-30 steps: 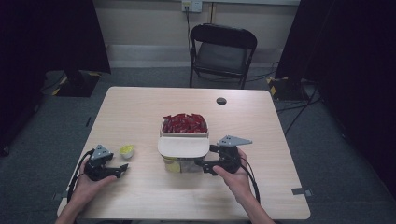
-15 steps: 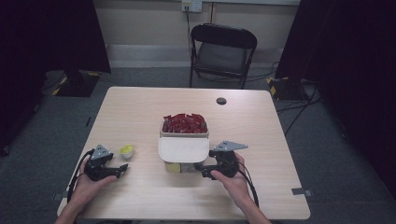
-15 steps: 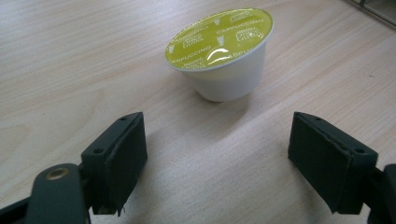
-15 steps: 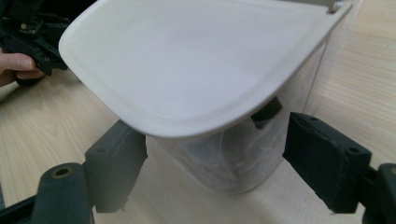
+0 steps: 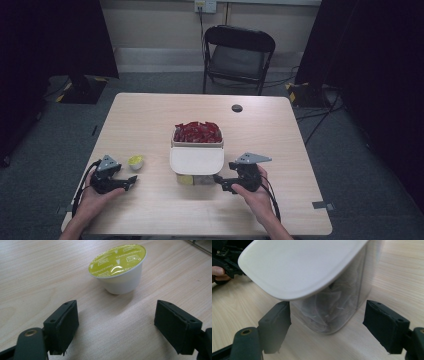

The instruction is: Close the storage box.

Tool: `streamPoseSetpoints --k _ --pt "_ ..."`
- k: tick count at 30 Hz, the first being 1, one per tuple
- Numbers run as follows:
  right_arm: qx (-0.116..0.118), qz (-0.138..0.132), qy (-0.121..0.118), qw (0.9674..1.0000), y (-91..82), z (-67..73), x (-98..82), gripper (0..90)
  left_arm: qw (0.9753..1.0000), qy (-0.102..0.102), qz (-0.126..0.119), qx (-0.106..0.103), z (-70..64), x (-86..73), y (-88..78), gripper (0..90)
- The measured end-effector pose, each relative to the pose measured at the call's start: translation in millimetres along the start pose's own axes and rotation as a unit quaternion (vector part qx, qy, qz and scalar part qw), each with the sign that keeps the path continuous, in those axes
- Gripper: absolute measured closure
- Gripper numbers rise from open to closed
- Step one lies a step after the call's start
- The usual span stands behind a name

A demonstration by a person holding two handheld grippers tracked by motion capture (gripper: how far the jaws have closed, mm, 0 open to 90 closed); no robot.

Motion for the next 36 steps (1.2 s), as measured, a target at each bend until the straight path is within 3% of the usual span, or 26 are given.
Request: streamPoseSetpoints --k 10,16,21,28,30,36 --pt "-0.030 -0.026 0.029 0.9988 -27.1 -23.3 -5.0 15.6 1.0000 0.001 0.000 0.001 0.0 0.0 0.0 19.0" --pt "-0.036 -0.025 0.043 0.9981 -35.6 -36.0 -11.9 14.9 1.0000 0.001 0.000 0.001 0.0 0.0 0.0 19.0" --pt "-0.063 -0.024 0.060 0.9959 -43.6 -51.1 -17.9 14.7 1.0000 0.001 0.001 0.000 0.1 0.0 0.0 19.0" --pt "-0.100 -0.006 0.077 0.9920 -50.3 -77.6 -29.5 14.6 1.0000 0.001 0.001 0.000 0.1 0.0 0.0 19.0" --pt "-0.111 0.004 0.089 0.9898 -50.7 -85.8 -33.4 14.6 1.0000 0.000 0.000 0.000 0.0 0.0 0.0 19.0" --pt "-0.153 0.036 0.092 0.9832 -45.8 -107.7 -40.8 14.8 1.0000 0.000 0.000 0.000 0.0 0.0 0.0 19.0"
Point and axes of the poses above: each handheld gripper's, and its own axes: y roughly forward along the jaws, x roughly out of its top, z roughly to its left, the point moved 1 cm from there along y, roughly forward along the jaws, and after that the axes turned 4 degrees about z, right-handed, at the moved point
